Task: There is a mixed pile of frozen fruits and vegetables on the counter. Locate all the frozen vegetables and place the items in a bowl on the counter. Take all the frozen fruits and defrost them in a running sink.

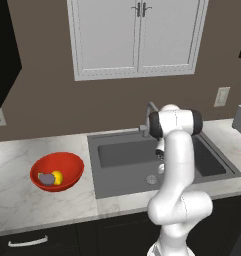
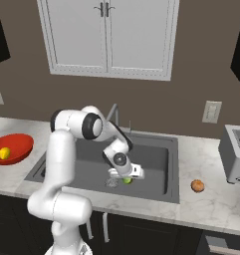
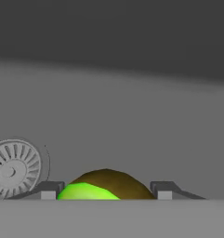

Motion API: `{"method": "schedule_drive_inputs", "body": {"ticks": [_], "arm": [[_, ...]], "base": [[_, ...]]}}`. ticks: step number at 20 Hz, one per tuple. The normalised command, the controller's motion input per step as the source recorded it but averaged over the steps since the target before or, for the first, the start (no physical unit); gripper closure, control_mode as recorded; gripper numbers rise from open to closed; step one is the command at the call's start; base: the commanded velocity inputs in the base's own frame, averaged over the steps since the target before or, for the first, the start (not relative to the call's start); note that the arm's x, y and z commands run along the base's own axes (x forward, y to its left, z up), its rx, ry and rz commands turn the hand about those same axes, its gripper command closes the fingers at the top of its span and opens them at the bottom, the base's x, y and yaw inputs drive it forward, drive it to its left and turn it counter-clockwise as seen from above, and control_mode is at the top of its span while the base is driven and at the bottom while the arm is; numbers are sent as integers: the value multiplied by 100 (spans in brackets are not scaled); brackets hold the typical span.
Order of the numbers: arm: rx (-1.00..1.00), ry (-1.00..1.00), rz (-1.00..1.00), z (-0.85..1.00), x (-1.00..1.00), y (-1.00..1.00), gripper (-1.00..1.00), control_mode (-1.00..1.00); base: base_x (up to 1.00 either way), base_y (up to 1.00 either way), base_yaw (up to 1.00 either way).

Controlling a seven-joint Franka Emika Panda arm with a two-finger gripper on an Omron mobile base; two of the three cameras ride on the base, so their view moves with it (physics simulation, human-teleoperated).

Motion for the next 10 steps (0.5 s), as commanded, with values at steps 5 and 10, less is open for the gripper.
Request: {"method": "schedule_drive_inputs", "body": {"ticks": [5, 10], "arm": [[4, -12, 0, 2, -1, 0, -100, -100], [10, -19, 0, 33, -7, -17, -100, -100]], "base": [[0, 0, 0], [0, 0, 0]]}}
